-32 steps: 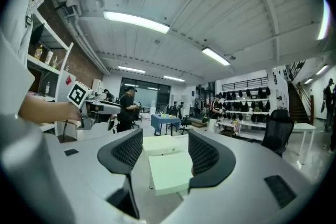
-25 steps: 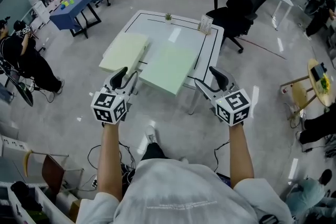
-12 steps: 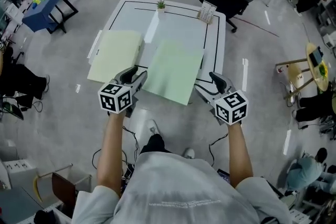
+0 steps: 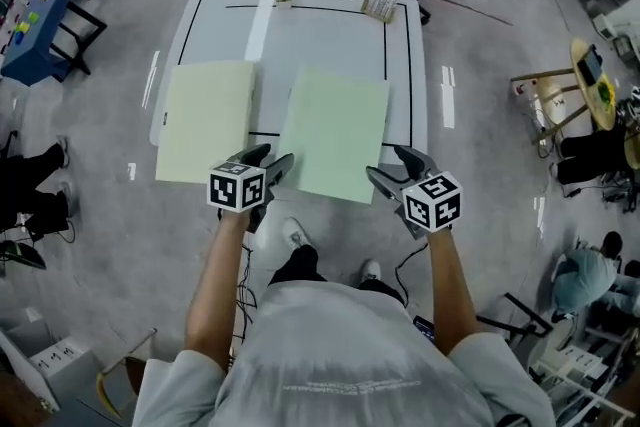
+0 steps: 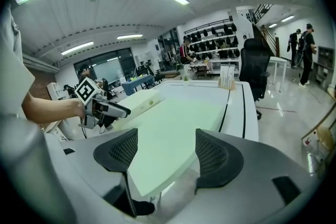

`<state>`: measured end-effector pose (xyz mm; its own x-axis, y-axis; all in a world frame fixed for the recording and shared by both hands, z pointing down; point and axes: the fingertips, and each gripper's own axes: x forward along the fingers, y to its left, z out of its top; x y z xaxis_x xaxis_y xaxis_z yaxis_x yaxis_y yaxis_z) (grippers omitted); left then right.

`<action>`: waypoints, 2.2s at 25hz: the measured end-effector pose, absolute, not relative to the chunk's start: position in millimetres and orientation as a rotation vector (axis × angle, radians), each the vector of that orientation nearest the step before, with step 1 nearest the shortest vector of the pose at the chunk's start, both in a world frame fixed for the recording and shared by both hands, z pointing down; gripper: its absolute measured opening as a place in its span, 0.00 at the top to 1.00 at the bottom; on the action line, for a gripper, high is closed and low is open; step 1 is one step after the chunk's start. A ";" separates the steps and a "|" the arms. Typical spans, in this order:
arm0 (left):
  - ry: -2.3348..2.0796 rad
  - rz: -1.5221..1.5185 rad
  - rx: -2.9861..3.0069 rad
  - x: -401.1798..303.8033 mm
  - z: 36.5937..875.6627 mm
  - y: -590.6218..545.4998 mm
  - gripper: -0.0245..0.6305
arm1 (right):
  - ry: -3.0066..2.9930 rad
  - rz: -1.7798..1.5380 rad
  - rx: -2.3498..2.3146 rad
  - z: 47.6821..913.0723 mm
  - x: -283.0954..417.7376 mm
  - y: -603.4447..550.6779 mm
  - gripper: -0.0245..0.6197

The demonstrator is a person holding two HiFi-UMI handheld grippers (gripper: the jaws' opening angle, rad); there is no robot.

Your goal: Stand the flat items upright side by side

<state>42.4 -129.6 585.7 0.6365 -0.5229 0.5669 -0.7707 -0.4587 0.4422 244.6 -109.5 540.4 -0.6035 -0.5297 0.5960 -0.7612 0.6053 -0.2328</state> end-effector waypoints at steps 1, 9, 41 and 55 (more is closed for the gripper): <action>-0.986 0.450 2.149 42.9 588.2 -130.2 0.54 | -2.348 0.674 1.028 545.3 243.9 -108.3 0.42; -0.915 0.426 2.032 39.8 616.0 -118.6 0.52 | -2.247 0.777 1.048 583.6 237.2 -92.4 0.41; -0.606 0.102 1.764 98.0 661.7 -99.4 0.37 | -2.170 0.866 0.783 643.3 255.0 -92.4 0.37; -0.618 0.195 2.051 108.4 612.5 -106.4 0.37 | -2.187 0.714 0.721 625.1 267.1 -109.4 0.37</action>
<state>108.4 -106.4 612.5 0.8595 -0.3485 0.3740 -0.4999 -0.4203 0.7573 267.1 -109.4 625.1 -0.5884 -0.2757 0.7601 -0.6710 0.6910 -0.2688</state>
